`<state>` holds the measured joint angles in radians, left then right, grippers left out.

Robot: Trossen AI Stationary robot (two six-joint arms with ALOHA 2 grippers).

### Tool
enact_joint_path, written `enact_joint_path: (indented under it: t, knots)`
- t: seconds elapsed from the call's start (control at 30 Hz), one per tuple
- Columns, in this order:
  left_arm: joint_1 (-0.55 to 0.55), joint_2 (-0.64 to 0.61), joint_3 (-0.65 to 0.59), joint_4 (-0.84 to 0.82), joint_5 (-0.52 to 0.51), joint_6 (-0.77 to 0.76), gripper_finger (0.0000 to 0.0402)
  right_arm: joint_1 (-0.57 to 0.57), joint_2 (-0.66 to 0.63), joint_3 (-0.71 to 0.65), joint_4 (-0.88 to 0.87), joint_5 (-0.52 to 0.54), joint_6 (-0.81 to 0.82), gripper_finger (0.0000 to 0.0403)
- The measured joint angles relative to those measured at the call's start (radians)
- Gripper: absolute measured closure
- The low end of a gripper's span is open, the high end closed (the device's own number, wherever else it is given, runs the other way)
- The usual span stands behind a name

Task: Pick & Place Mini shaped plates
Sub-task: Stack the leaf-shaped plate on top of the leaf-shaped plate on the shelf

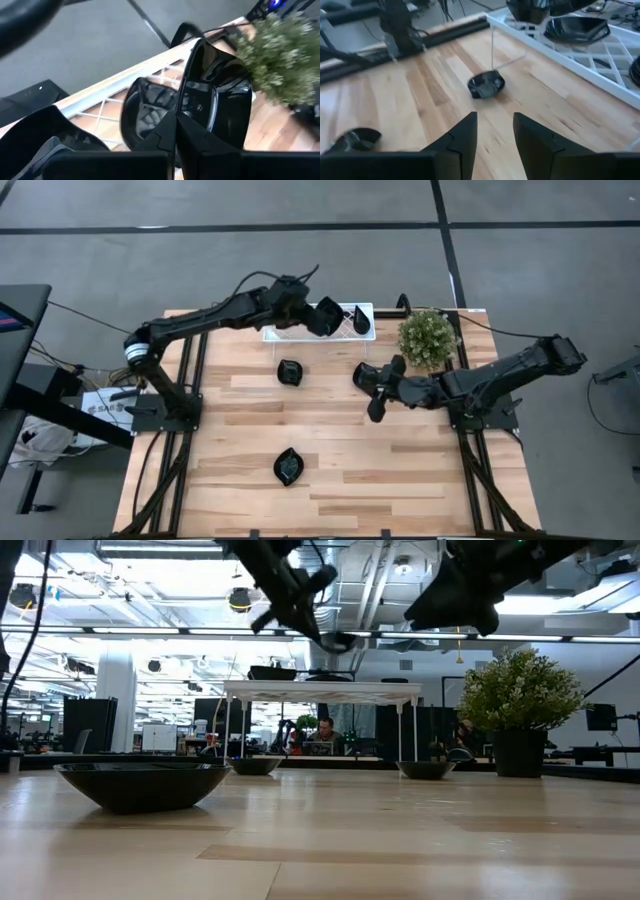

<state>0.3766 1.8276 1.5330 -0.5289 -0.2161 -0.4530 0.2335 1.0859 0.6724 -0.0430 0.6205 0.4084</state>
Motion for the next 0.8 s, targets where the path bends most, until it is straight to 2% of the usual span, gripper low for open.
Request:
enact_joint_path:
  t: [0.33, 0.5, 0.8]
  knots:
    - [0.029, 0.049, -0.001, -0.005, 0.032, 0.09, 0.0396, 0.001, 0.0, 0.0, -0.064, -0.022, 0.001, 0.028]
    - [0.033, 0.049, -0.002, -0.005, -0.028, 0.113, 0.0396, 0.001, 0.0, 0.0, -0.067, -0.022, 0.001, 0.028]
    - [0.058, 0.049, -0.002, -0.002, -0.025, 0.113, 0.0396, -0.001, 0.0, 0.0, -0.087, -0.021, 0.001, 0.028]
